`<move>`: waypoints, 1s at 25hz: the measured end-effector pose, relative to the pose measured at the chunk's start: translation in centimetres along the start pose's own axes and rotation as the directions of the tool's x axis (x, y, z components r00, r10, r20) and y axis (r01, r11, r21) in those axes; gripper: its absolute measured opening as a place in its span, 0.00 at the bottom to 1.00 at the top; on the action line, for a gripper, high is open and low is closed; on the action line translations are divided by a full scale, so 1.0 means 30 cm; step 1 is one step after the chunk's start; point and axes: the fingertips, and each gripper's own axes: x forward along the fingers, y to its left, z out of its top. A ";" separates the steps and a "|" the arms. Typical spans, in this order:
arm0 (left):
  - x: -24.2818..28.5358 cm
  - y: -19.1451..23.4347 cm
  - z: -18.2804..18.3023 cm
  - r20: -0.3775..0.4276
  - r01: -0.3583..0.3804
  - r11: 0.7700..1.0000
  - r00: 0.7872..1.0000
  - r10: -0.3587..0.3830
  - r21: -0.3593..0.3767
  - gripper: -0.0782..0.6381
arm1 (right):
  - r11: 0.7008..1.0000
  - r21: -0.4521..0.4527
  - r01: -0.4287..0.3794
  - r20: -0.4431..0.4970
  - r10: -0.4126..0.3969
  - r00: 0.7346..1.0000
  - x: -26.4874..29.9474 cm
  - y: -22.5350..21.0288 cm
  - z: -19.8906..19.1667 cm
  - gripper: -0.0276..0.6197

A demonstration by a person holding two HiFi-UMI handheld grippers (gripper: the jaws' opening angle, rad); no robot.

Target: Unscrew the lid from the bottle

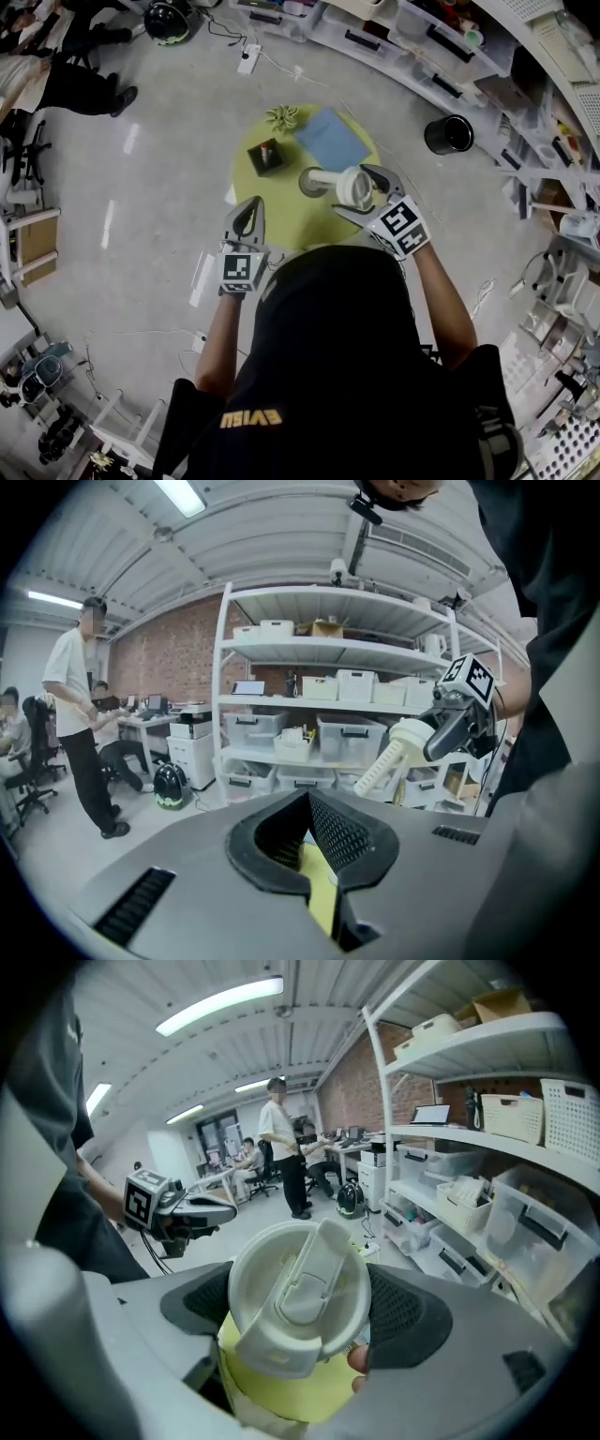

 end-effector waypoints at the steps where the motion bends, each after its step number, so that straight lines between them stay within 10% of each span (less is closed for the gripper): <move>1: 0.001 0.003 0.006 0.005 0.002 1.000 1.000 -0.002 -0.007 0.13 | 0.999 0.036 0.000 0.022 -0.001 1.000 -0.009 -0.004 0.006 0.72; 7: 0.031 0.006 0.015 0.011 0.025 1.000 1.000 -0.025 -0.006 0.13 | 0.978 0.205 -0.031 0.130 0.005 0.991 -0.034 -0.012 0.029 0.72; 25: 0.066 0.004 0.047 0.027 0.052 0.999 0.998 -0.052 -0.001 0.13 | 0.958 0.286 -0.024 0.168 -0.025 0.985 -0.074 -0.040 0.034 0.72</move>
